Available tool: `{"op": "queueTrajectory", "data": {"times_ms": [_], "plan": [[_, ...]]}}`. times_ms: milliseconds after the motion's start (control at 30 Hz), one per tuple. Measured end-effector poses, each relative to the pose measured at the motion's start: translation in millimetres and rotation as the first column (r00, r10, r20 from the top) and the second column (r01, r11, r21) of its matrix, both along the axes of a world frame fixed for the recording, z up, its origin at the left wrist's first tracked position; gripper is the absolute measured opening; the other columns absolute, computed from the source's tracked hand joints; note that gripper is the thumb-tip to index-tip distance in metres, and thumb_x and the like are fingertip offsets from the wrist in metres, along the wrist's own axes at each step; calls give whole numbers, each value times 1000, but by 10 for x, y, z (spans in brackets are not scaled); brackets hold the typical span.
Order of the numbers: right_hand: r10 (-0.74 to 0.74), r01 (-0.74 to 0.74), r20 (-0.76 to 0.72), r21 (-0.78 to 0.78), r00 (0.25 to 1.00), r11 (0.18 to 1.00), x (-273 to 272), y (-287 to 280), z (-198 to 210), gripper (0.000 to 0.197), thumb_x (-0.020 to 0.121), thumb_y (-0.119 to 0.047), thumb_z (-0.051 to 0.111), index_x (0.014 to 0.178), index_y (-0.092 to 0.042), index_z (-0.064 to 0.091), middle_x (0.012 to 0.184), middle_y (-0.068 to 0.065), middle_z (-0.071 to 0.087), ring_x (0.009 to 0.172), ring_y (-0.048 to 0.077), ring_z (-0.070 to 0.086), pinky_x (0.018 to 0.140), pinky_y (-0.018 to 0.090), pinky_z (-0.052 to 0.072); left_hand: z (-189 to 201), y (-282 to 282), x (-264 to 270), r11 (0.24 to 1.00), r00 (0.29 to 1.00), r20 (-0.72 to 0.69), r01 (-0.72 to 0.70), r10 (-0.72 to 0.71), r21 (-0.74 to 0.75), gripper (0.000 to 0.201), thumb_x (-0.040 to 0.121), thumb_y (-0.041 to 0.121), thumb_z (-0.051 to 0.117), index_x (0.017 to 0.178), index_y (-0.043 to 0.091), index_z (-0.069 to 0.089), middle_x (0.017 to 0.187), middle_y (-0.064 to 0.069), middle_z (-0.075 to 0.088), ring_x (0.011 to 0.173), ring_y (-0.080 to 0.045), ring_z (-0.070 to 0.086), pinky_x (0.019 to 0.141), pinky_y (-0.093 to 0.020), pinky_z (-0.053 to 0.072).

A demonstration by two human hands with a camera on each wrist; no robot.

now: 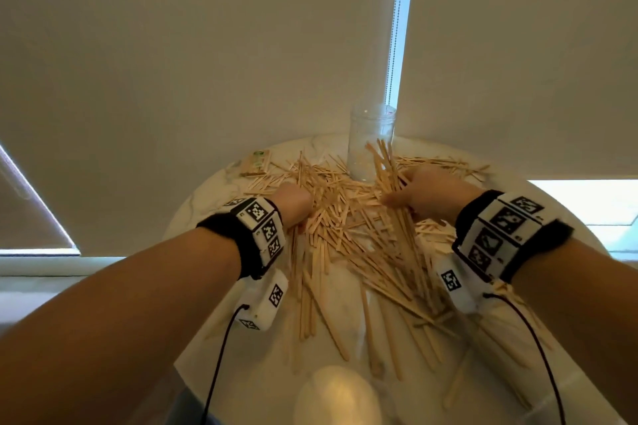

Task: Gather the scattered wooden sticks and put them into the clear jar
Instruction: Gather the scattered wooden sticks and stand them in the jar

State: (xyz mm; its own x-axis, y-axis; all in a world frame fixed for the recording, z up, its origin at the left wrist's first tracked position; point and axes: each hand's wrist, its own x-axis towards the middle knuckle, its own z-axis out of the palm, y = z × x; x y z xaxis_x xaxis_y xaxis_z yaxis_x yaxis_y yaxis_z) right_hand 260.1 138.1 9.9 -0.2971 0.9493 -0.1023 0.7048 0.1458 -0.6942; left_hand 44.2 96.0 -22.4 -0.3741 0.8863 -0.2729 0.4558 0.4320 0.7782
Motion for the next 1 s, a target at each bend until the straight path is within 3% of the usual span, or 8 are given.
{"op": "queueTrajectory", "data": {"times_ms": [100,200,333,400,500,667,767,1000], "plan": [[18,-6,-151,86,988,996,-13,-15,115,19,90,-28,73,94,-10,70,83,5,76,73,19,75,75,37,62,51,125,69,970,961,263,-135,79,202,16,93,10,44,101,0,54,75,-13,57,60,-23,55,53,-30,44],[62,-27,-289,124,955,992,-73,-29,188,15,91,-27,72,92,-12,70,83,5,76,77,21,75,80,41,62,117,202,183,959,907,413,-182,78,218,91,74,70,53,135,4,46,137,-26,54,122,-44,55,95,-45,51],[129,-74,-310,181,942,981,-189,-66,226,15,92,-28,70,95,-13,70,84,4,76,78,20,75,79,42,62,306,99,414,967,860,508,-84,-51,239,140,44,105,35,145,8,39,150,-22,40,138,-43,36,111,-57,35],[163,-116,-265,184,950,976,-254,-106,214,13,93,-26,68,97,-14,70,84,3,76,76,18,75,78,40,62,321,55,492,960,862,483,17,-156,280,129,53,100,45,142,7,45,136,-17,57,130,-38,50,106,-54,43],[177,-138,-139,251,974,958,-328,-133,186,13,94,-16,60,103,-11,69,87,5,73,78,20,72,75,38,62,286,58,577,924,792,541,74,-283,374,76,81,65,65,126,3,59,98,-9,73,82,-20,74,66,-30,59],[277,-264,-6,281,961,923,-362,-177,163,19,98,-14,53,110,-12,68,87,-1,70,77,14,67,68,24,56,196,165,550,918,898,424,-65,-117,391,52,80,61,59,101,15,70,97,-8,76,93,-28,72,91,-49,56],[314,-310,22,233,949,922,-382,-209,74,22,99,-18,54,115,-18,69,98,-1,73,89,16,70,85,34,58,179,200,474,902,926,371,-101,-70,421,28,90,48,52,93,23,62,99,-12,71,95,-33,69,89,-55,55],[290,-288,33,280,956,916,-347,-322,89,41,95,-22,59,136,-19,54,114,-5,68,97,9,64,78,19,50,189,242,434,865,930,367,-171,-16,471,26,97,46,44,96,23,56,101,-11,68,95,-31,67,90,-53,54]]}}
